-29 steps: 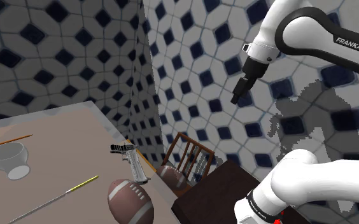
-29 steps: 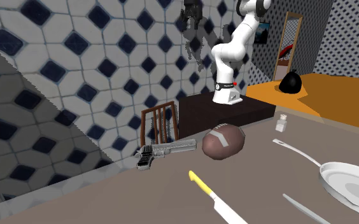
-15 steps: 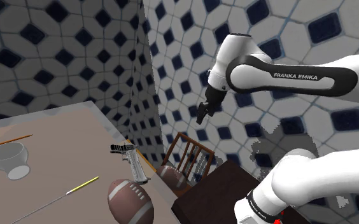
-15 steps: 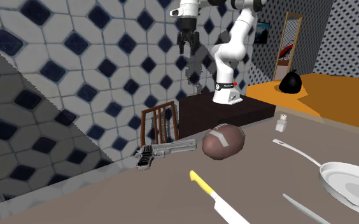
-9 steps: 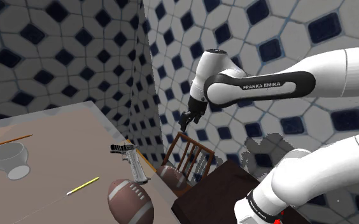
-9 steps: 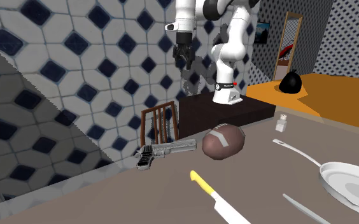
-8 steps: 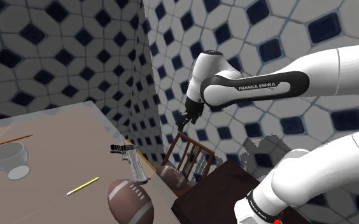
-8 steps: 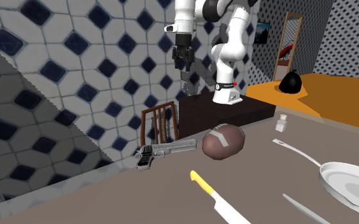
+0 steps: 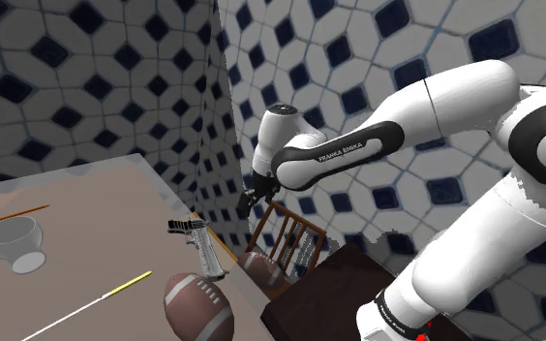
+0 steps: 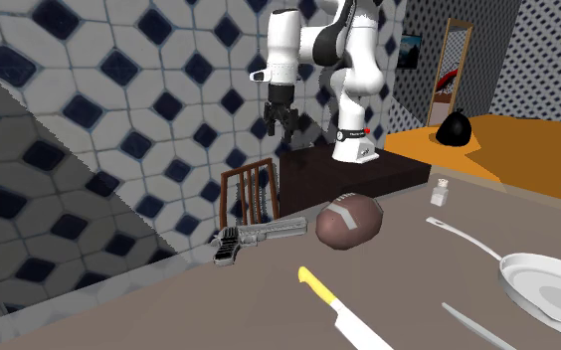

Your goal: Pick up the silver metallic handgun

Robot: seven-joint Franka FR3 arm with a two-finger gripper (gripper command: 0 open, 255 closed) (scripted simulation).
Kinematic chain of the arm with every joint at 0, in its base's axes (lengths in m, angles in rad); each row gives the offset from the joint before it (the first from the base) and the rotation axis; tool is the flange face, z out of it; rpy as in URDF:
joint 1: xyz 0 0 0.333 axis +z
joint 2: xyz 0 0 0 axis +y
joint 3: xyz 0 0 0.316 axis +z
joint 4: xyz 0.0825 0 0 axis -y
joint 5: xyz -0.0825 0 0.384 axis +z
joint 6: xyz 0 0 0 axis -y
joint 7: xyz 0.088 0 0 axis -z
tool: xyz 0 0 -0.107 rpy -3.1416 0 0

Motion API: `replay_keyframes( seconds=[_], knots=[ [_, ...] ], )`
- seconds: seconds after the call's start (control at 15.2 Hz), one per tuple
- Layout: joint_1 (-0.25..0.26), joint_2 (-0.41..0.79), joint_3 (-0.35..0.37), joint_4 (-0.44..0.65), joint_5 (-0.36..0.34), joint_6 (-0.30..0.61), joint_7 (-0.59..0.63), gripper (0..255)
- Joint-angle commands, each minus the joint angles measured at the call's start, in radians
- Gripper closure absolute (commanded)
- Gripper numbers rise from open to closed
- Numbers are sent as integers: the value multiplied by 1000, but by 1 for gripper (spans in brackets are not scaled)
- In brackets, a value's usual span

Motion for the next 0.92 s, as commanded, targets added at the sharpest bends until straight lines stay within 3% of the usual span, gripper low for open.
replay_keyframes(
  seconds=[0.0, 0.46, 0.86],
  knots=[
    [1, 93, 11, 41, -57, 43, 61, 0],
    [70, 391, -28, 215, -252, 128, 254, 0],
    [161, 632, -94, 415, -349, 152, 354, 0]
  ],
)
